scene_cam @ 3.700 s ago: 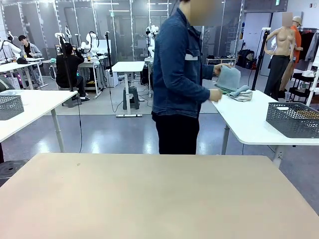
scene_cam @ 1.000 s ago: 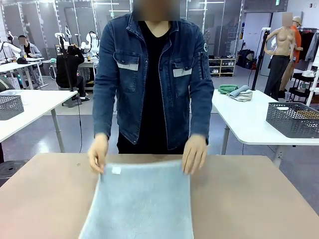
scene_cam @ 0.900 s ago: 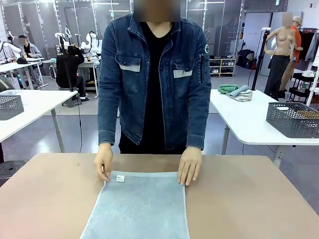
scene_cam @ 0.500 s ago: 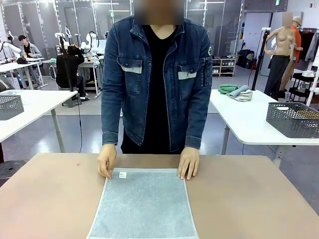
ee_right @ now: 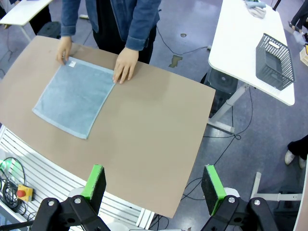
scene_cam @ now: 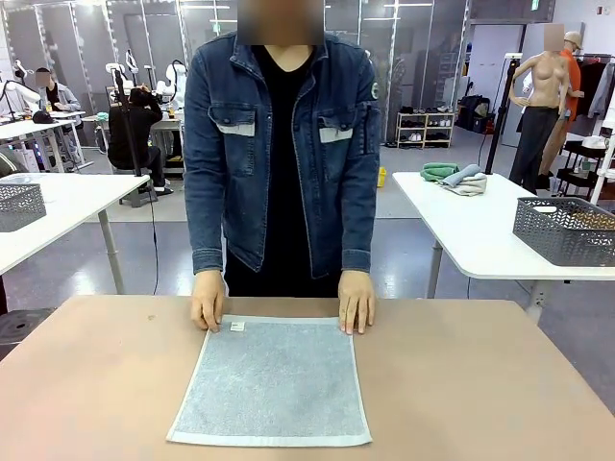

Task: Fold the towels and place them in the basket.
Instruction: When a person lays out a Towel with hook on the table, fold it in half twice.

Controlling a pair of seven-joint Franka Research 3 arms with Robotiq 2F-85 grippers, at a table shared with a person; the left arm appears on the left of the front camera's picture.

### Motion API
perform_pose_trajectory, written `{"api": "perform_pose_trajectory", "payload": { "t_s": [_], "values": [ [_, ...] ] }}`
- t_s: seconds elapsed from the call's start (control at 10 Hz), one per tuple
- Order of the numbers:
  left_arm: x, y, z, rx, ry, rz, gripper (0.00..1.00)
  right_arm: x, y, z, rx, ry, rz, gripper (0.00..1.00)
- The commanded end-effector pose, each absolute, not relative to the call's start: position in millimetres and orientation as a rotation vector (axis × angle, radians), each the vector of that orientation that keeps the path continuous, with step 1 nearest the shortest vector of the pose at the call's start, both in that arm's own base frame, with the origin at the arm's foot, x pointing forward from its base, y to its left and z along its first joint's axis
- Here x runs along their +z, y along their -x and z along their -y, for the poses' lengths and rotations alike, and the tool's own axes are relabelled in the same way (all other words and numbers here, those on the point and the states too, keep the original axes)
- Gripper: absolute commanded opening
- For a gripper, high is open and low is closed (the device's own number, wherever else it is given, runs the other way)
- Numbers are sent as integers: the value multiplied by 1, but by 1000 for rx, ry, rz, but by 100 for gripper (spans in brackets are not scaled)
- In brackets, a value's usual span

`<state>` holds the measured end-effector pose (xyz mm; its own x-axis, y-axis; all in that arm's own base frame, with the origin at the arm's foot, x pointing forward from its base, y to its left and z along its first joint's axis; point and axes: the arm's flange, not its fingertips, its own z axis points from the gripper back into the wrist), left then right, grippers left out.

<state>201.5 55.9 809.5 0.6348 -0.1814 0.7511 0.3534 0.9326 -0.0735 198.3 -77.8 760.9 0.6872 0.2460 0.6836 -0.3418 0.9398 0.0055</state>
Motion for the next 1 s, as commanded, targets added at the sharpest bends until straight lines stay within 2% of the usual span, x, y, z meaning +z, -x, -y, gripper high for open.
{"api": "perform_pose_trajectory", "payload": {
  "t_s": [0.0, 0.9],
  "values": [
    [811, -200, -54, -316, 221, 832, 100, 760, -196, 78, 328, -135, 742, 100],
    [811, -200, -54, -316, 221, 832, 100, 760, -196, 78, 328, -135, 742, 100]
  ]
}}
